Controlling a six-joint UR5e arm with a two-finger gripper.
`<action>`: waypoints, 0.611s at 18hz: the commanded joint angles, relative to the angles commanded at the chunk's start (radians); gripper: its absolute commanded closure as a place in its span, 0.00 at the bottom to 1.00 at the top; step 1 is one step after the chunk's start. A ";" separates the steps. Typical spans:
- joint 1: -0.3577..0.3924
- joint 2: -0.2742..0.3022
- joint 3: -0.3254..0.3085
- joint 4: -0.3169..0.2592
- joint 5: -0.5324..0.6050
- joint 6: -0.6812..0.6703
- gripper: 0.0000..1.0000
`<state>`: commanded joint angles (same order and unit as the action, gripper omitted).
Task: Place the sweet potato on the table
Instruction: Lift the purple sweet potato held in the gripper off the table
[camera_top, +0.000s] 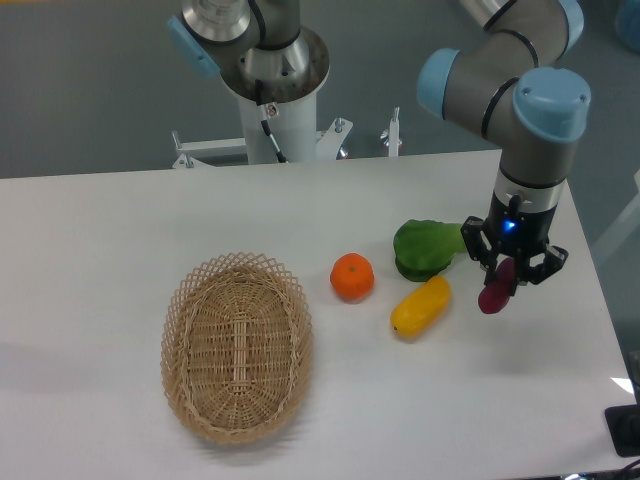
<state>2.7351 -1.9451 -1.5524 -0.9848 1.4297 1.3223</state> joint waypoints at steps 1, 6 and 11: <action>-0.002 0.000 -0.002 0.000 0.000 -0.002 0.64; -0.009 0.002 0.003 0.000 -0.002 -0.026 0.64; -0.066 -0.017 0.028 0.000 0.000 -0.132 0.64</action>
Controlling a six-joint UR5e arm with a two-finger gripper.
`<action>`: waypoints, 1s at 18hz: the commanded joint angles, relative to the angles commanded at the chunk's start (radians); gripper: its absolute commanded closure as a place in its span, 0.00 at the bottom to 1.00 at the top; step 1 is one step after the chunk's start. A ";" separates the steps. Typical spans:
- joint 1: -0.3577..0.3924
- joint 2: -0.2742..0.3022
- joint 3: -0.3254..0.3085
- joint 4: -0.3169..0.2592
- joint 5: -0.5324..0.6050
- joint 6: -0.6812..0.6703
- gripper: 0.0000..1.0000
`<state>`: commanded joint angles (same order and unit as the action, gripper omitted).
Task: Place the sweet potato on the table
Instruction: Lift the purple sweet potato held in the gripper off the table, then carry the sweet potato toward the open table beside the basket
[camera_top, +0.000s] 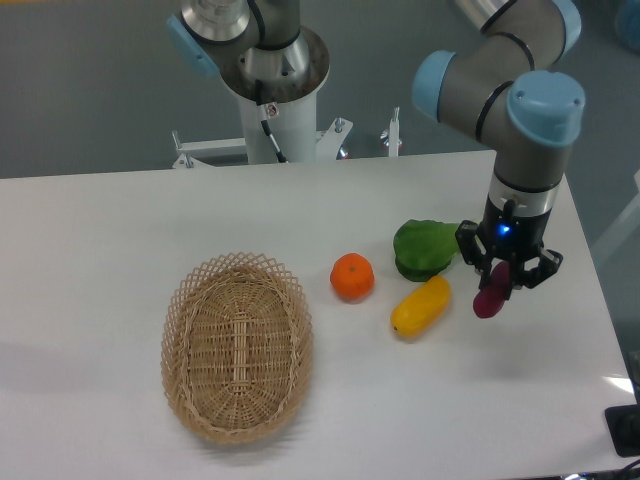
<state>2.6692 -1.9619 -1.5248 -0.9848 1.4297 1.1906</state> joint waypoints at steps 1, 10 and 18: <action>-0.012 -0.005 0.000 0.000 0.000 -0.025 0.65; -0.167 -0.063 -0.002 0.078 0.002 -0.417 0.65; -0.285 -0.213 0.006 0.169 0.086 -0.390 0.64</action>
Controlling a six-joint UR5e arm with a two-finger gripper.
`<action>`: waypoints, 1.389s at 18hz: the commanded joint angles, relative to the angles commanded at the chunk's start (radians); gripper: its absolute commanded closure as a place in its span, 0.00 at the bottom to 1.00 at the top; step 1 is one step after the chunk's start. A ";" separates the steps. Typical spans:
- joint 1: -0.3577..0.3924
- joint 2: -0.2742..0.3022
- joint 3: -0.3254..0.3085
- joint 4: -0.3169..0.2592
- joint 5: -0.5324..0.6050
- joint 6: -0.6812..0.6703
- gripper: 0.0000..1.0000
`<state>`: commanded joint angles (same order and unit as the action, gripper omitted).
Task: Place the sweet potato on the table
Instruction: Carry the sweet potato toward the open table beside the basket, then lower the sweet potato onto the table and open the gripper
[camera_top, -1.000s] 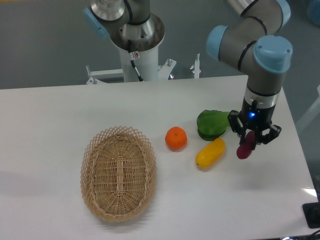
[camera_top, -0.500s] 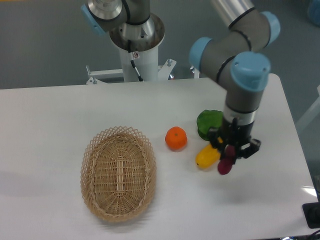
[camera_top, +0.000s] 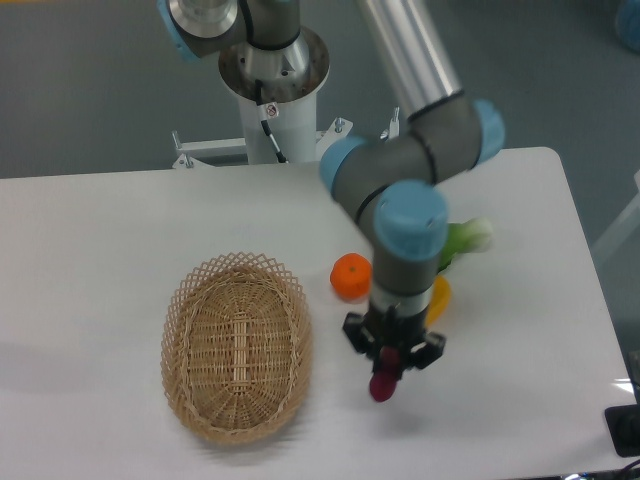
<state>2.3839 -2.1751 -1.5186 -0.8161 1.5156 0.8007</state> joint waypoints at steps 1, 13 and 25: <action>-0.005 -0.006 0.000 0.006 -0.002 0.000 0.64; -0.020 -0.037 0.008 0.014 0.000 0.028 0.57; 0.007 0.029 0.075 0.012 0.005 0.075 0.00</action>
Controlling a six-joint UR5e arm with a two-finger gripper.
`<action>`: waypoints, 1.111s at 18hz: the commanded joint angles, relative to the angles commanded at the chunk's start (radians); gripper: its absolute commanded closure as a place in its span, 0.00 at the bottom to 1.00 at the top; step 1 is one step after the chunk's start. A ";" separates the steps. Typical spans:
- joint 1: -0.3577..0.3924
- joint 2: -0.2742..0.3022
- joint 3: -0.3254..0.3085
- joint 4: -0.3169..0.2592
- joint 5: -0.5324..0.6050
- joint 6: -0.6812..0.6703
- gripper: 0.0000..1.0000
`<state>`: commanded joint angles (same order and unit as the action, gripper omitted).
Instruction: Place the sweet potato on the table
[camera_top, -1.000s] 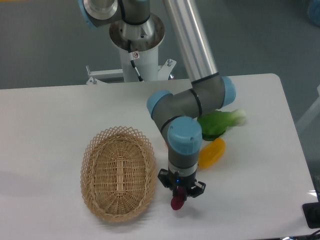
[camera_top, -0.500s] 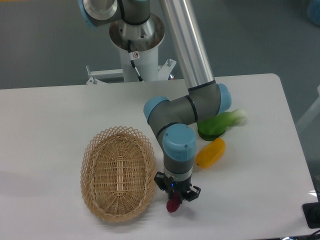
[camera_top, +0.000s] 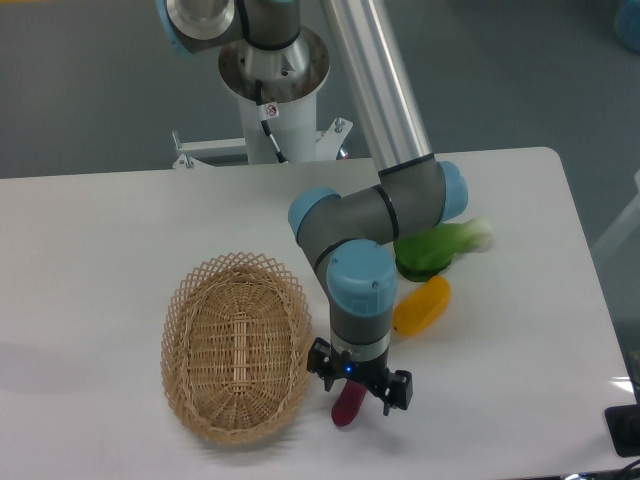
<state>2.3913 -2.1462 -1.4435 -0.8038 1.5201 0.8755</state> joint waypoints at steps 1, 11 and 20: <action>0.018 0.018 -0.005 -0.002 0.003 0.057 0.00; 0.199 0.183 -0.034 -0.070 0.104 0.348 0.00; 0.422 0.304 -0.054 -0.310 0.095 0.798 0.00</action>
<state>2.8132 -1.8424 -1.4971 -1.1137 1.6153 1.6733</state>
